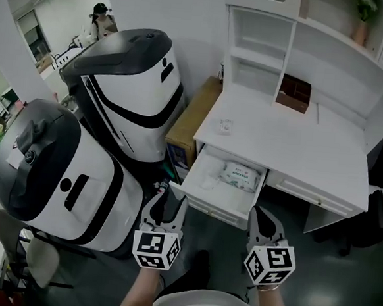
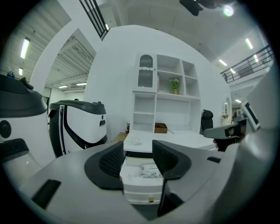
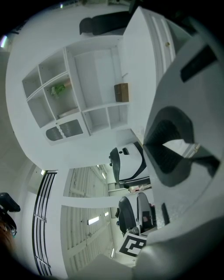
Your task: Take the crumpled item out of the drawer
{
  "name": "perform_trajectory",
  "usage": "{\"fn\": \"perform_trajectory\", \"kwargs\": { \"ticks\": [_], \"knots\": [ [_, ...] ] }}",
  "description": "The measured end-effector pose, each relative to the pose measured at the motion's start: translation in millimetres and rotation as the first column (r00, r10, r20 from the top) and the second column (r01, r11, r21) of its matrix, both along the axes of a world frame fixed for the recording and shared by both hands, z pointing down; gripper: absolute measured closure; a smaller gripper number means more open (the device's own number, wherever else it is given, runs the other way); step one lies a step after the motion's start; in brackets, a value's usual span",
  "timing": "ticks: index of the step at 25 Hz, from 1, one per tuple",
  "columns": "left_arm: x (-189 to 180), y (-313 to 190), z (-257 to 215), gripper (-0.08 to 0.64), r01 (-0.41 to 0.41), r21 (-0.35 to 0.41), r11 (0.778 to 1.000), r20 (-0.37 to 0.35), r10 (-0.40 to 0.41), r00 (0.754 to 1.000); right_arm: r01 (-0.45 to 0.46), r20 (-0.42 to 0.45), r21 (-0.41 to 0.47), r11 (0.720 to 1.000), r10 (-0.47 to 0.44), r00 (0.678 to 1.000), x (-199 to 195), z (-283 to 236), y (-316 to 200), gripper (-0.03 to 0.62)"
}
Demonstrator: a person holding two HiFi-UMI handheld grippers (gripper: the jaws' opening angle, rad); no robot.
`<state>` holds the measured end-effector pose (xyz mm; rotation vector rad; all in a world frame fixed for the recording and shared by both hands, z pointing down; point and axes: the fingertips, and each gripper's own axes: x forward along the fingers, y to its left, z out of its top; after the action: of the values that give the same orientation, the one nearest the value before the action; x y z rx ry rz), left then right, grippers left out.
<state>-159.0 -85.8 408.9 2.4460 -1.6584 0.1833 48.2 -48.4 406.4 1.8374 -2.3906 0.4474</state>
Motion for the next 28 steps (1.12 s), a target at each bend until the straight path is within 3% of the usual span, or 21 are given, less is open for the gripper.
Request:
{"fn": "perform_trajectory", "kwargs": {
  "ticks": [10,28],
  "knots": [
    [-4,-58,-5,0.367,-0.049,0.011,0.999,0.007,0.049,0.999,-0.05,-0.002,0.006,0.999,0.05,0.999,-6,-6,-46,0.591],
    [15,-114,11,0.365,-0.093,-0.044,0.995,0.028,0.095,0.995,-0.098,0.014,-0.006,0.995,0.098,0.995,11,-2,-89,0.591]
  ]
}}
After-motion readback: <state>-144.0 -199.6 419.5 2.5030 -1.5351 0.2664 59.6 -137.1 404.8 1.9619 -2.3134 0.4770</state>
